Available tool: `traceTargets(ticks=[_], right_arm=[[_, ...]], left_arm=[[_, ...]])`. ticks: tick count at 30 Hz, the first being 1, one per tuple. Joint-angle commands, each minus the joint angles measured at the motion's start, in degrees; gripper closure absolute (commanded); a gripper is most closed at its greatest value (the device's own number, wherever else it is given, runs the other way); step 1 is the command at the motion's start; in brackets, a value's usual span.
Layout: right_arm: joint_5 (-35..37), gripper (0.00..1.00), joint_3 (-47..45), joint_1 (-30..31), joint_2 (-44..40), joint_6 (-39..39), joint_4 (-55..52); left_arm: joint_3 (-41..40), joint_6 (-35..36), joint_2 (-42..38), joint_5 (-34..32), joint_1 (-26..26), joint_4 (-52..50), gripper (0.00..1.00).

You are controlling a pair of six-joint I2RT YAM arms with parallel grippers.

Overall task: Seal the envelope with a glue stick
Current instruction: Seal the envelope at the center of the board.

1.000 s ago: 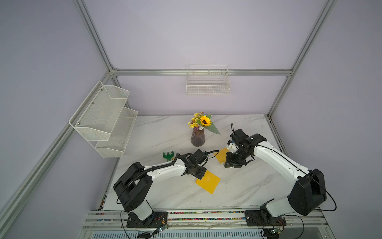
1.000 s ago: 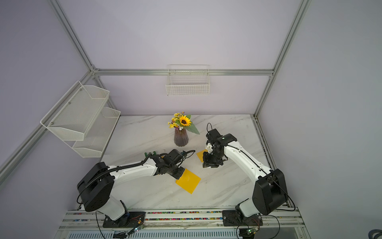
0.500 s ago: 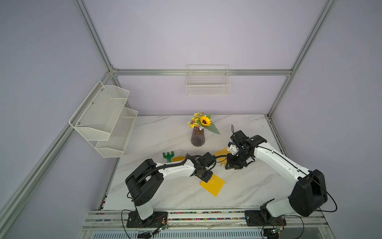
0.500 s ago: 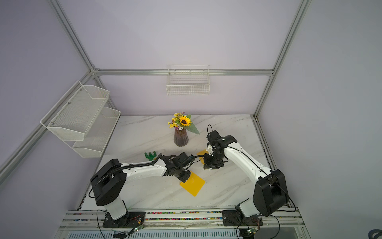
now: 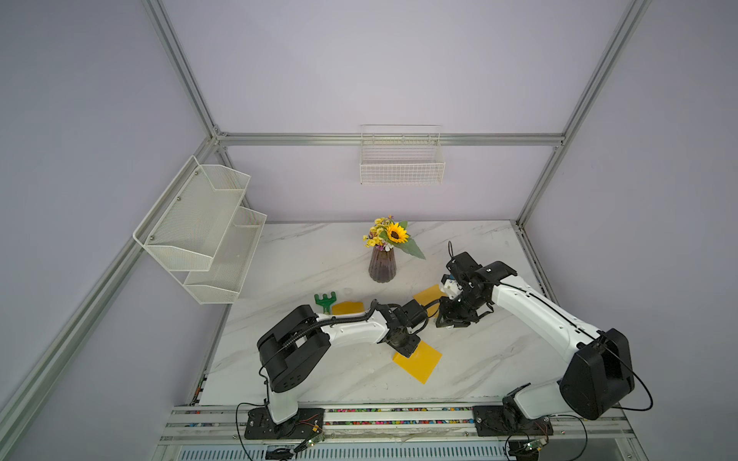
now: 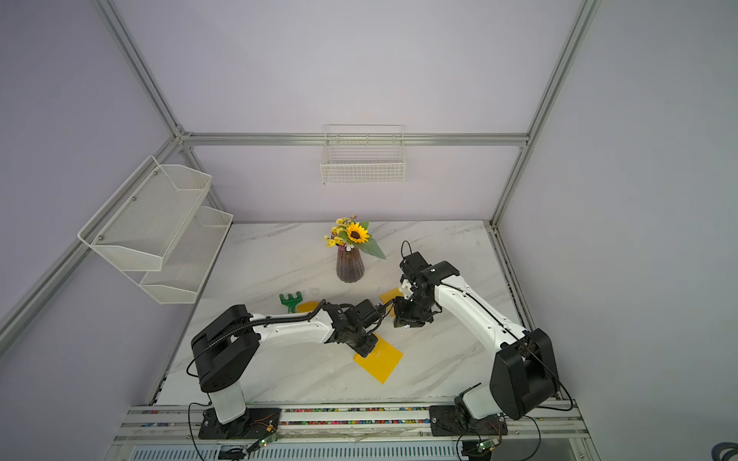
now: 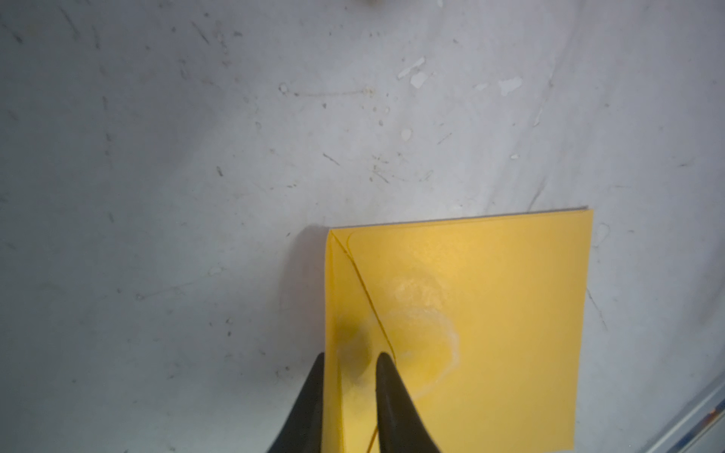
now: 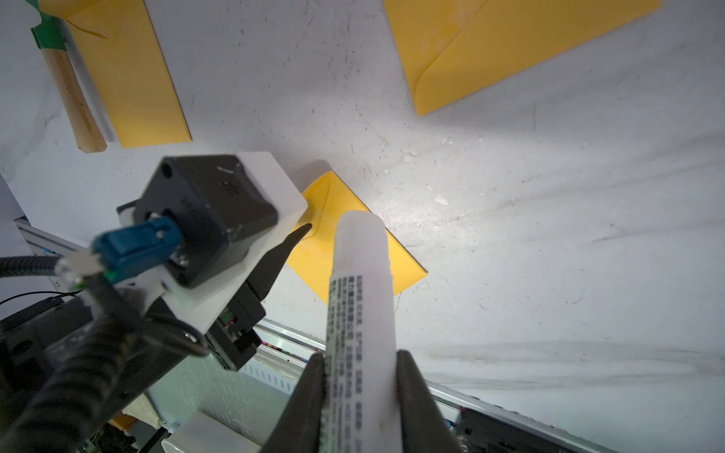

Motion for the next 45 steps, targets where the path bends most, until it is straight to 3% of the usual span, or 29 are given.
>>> traceTargets(ticks=[1, 11, 35, 45], right_arm=[[0.35, 1.0, -0.16, -0.19, -1.39, -0.38, -0.55], [0.4, 1.0, -0.26, -0.2, -1.87, -0.2, -0.56], [1.14, 1.0, 1.01, -0.25, -3.45, -0.03, -1.92], [1.58, 1.0, 1.29, -0.24, -3.95, -0.38, -2.56]], left_arm=[[-0.27, -0.91, -3.58, -1.59, -0.12, -0.47, 0.75], [-2.35, -1.75, -7.22, 0.84, 1.4, 1.37, 0.79], [-3.7, -1.61, -6.11, 2.3, 2.62, 1.63, 0.87], [-5.77, -0.59, -10.93, -0.96, 4.67, -0.72, 0.93]])
